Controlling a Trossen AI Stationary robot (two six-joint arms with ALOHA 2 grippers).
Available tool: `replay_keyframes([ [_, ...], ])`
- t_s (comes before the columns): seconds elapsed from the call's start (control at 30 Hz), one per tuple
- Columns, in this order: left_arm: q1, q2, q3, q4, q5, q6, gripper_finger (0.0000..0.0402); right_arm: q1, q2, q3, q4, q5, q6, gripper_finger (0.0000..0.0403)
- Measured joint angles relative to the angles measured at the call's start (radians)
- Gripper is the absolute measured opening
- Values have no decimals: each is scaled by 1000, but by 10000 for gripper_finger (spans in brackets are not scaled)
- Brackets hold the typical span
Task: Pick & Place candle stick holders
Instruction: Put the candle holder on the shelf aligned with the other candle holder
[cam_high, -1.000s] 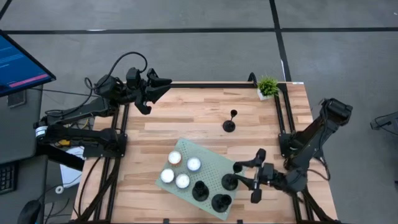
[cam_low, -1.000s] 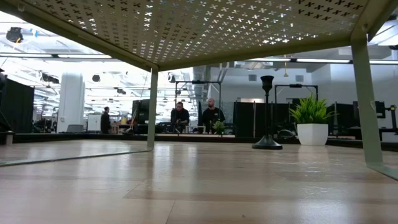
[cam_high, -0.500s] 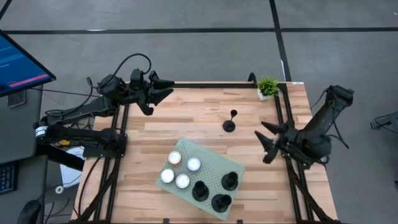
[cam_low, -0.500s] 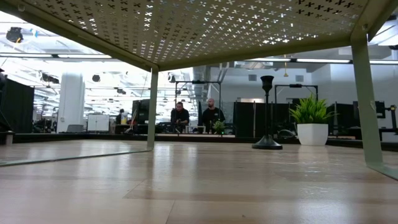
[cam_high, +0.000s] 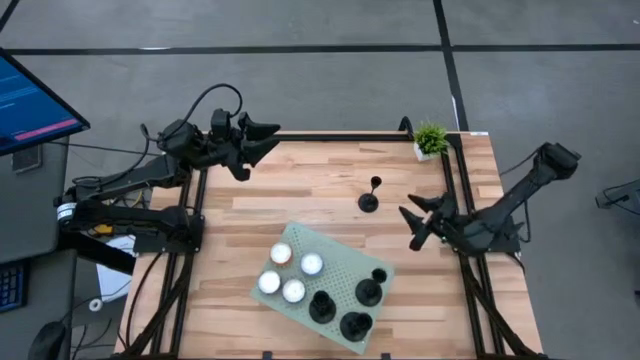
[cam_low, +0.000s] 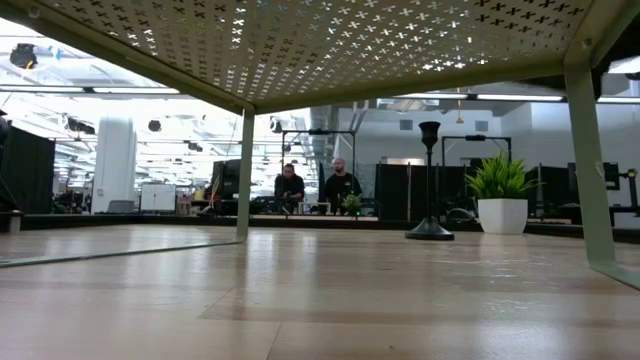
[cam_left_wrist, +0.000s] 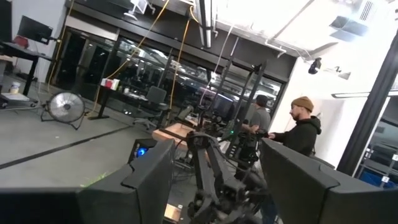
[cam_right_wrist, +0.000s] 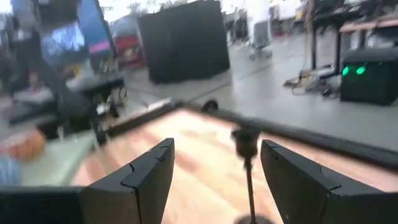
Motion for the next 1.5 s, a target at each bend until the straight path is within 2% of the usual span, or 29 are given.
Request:
replay_keyframes([
  [0.13, 0, 0, 0, 0, 0, -3, 234, -116, 1, -5, -235, -230, 171, 228],
  [0.33, -1, 0, 0, 0, 0, -3, 234, -359, -1, 31, -477, -582, 253, 224],
  [0.43, 0, 6, 0, -1, 0, -3, 234, -485, 2, 32, -513, -732, 249, 226],
  [0.63, 0, 16, 0, -6, 0, -3, 234, -702, 2, 32, -466, -947, 96, 229],
  [0.8, 0, 29, 0, -5, 0, 0, 234, -846, 46, 33, -391, -1094, -2, 230],
  [0.93, 0, 34, 0, -6, 0, 0, 234, -918, 124, 34, -315, -1195, -50, 229],
  [1.27, 0, 32, 0, -6, 0, -3, 234, -1011, 366, 34, -57, -1324, -115, 216],
  [1.5, -1, 32, 0, -6, 0, -3, 234, -1028, 521, 96, -13, -1391, -171, 211],
])
